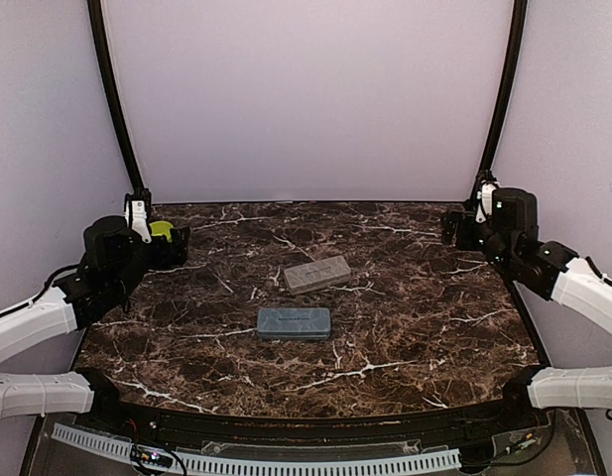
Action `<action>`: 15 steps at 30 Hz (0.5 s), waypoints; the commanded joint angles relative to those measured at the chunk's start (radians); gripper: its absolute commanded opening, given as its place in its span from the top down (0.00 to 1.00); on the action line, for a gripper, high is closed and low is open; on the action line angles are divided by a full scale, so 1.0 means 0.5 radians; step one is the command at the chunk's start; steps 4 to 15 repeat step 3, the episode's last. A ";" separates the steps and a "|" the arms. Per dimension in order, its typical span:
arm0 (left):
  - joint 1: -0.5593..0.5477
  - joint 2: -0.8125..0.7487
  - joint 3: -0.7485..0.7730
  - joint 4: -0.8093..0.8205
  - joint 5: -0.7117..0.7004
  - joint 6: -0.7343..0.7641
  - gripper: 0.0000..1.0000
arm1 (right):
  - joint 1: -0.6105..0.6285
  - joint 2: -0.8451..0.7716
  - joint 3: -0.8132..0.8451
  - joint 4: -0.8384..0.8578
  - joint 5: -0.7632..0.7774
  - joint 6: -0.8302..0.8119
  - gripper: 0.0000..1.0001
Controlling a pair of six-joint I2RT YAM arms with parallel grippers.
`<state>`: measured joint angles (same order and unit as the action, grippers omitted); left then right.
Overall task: Organize the sunglasses
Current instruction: Reset both arms
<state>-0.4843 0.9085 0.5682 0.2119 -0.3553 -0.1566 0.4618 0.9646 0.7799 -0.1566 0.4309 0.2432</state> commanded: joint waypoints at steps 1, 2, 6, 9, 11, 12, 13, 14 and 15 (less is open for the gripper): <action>0.005 -0.013 0.027 0.027 0.018 0.029 0.02 | -0.006 -0.015 -0.027 0.081 0.007 -0.015 0.00; 0.006 -0.010 0.026 0.024 0.017 0.028 0.02 | -0.006 -0.020 -0.033 0.085 0.005 -0.010 0.00; 0.006 -0.008 0.030 0.022 0.017 0.028 0.02 | -0.006 -0.029 -0.042 0.090 0.002 -0.006 0.00; 0.006 -0.008 0.030 0.022 0.017 0.028 0.02 | -0.006 -0.029 -0.042 0.090 0.002 -0.006 0.00; 0.006 -0.008 0.030 0.022 0.017 0.028 0.02 | -0.006 -0.029 -0.042 0.090 0.002 -0.006 0.00; 0.006 -0.008 0.030 0.022 0.017 0.028 0.02 | -0.006 -0.029 -0.042 0.090 0.002 -0.006 0.00; 0.006 -0.008 0.030 0.022 0.017 0.028 0.02 | -0.006 -0.029 -0.042 0.090 0.002 -0.006 0.00; 0.006 -0.008 0.030 0.022 0.017 0.028 0.02 | -0.006 -0.029 -0.042 0.090 0.002 -0.006 0.00; 0.006 -0.008 0.030 0.022 0.017 0.028 0.02 | -0.006 -0.029 -0.042 0.090 0.002 -0.006 0.00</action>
